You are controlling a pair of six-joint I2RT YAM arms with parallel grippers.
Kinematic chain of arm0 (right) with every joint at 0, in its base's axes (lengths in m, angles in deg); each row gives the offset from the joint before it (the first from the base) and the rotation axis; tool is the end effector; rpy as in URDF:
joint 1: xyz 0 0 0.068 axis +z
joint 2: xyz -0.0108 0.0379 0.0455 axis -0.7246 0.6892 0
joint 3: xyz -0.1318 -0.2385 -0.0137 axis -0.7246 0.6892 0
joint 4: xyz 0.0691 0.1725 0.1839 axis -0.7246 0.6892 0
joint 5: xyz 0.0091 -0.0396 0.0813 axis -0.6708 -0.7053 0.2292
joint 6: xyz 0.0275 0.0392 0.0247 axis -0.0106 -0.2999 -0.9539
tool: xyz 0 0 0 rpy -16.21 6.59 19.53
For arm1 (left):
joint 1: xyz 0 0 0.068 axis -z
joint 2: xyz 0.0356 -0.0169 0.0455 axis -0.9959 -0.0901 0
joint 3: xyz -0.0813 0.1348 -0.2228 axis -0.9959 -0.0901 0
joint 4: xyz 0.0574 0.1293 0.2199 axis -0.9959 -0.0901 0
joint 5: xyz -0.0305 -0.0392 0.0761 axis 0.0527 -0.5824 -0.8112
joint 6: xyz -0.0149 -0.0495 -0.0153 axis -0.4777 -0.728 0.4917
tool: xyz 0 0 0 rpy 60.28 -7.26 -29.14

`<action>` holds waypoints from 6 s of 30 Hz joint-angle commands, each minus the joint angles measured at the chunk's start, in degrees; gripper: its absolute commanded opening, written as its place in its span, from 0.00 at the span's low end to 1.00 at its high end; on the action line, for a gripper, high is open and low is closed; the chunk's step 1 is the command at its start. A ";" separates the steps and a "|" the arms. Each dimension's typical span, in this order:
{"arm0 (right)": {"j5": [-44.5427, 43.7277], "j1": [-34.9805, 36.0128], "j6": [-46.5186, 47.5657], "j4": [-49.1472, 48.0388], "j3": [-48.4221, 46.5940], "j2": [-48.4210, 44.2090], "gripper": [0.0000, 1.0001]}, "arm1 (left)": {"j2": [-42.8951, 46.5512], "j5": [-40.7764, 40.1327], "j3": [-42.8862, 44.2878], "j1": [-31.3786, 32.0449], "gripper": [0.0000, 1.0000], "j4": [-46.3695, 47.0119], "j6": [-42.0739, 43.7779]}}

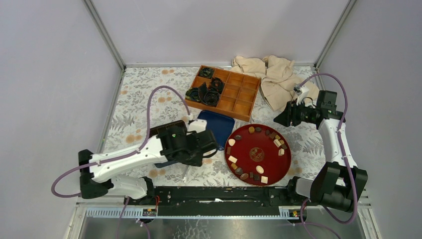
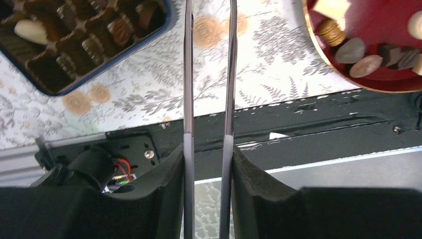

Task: Pack the chocolate
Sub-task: Place the fake chocolate in the packing box, then pick up the fake chocolate from the plate.

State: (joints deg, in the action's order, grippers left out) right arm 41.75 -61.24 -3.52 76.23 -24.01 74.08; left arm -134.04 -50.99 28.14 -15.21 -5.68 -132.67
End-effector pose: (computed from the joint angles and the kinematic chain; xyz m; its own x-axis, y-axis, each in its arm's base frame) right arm 0.2472 -0.0358 0.2764 -0.5323 -0.1090 -0.8395 -0.6165 0.7295 0.2962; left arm 0.0906 -0.2119 0.3243 -0.9036 0.1804 -0.3886 0.2088 0.9775 -0.0316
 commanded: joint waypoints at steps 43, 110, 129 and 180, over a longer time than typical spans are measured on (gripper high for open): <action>2.35 -0.42 0.81 0.47 -0.50 -0.29 0.49 | 45.74 -0.74 -25.51 -3.71 0.01 -8.34 -22.84; 8.96 -0.45 3.14 4.85 -2.34 -2.28 0.49 | 39.38 1.04 -26.04 -6.74 0.43 -8.38 -28.57; 8.49 -0.48 3.15 4.73 -2.17 -2.20 0.49 | 37.61 -2.14 -16.46 -6.87 0.35 -8.19 -25.30; -37.74 81.25 17.23 -29.22 -22.26 42.51 0.26 | 10.86 0.23 11.27 -39.21 0.38 6.84 24.01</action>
State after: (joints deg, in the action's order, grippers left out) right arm 10.00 20.52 17.07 51.02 -43.27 116.35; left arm -125.34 -50.67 38.43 -53.54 -0.61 -110.85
